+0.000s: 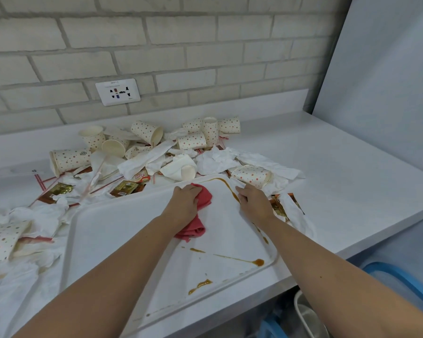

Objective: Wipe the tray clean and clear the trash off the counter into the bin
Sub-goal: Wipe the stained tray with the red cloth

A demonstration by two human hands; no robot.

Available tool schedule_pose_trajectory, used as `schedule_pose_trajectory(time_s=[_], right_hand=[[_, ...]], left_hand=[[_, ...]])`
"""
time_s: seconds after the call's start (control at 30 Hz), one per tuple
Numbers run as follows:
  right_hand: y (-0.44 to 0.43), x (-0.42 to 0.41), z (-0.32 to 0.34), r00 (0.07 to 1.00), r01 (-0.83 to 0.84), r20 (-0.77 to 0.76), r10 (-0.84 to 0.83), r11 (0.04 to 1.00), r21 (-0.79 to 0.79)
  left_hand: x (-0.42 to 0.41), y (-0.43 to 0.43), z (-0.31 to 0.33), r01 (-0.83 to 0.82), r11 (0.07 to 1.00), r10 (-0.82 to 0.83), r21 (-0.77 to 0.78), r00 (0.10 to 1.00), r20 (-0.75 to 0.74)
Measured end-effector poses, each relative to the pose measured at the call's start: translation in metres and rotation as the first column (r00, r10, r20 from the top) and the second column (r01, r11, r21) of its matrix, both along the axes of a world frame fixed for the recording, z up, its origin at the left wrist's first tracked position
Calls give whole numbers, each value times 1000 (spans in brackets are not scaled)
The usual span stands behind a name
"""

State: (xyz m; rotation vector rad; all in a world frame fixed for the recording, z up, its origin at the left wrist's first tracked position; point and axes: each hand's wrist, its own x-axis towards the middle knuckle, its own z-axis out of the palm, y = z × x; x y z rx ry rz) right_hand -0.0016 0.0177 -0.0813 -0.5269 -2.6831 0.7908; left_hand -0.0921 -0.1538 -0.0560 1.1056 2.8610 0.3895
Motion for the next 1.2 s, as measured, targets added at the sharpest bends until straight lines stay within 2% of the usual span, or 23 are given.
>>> schedule_pose_trajectory(time_s=[0.13, 0.3, 0.43, 0.63, 0.77, 0.83, 0.9, 0.97, 1.1, 1.2], right_hand=[[1, -1, -1, 1000, -6, -7, 6, 1000, 17], [3, -1, -2, 1000, -6, -24, 6, 1000, -15], [4, -3, -5, 999, 1, -45, -3, 1000, -30], [4, -4, -5, 998, 4, -64, -9, 997, -78], [4, -6, -6, 999, 17, -45, -21, 996, -84], [4, -5, -5, 999, 19, -46, -24, 995, -102], [4, -4, -5, 999, 18, -39, -23, 994, -108], [3, -3, -5, 999, 19, -36, -23, 992, -123], [9, 1, 10, 1000, -9, 7, 11, 960, -280], [18, 3, 23, 995, -10, 79, 59, 859, -513]], left_hand=[[-16, -22, -3, -80, 997, 80, -7, 997, -4], [-17, 1, 3, -107, 993, 106, 44, 993, 45], [-15, 35, 2, -49, 996, 43, 72, 996, 81], [-12, 60, 5, 3, 1000, -7, 22, 987, 163], [-11, 44, 8, 179, 983, -166, -33, 957, 240], [-14, 34, 10, 212, 974, -195, -77, 964, 180], [-17, 29, 11, 162, 982, -153, -96, 984, 91], [-19, 31, 10, 94, 993, -89, -69, 993, 73], [-22, 52, 6, 14, 999, -22, 41, 979, 201], [-24, 64, 4, 13, 999, -25, 52, 973, 230]])
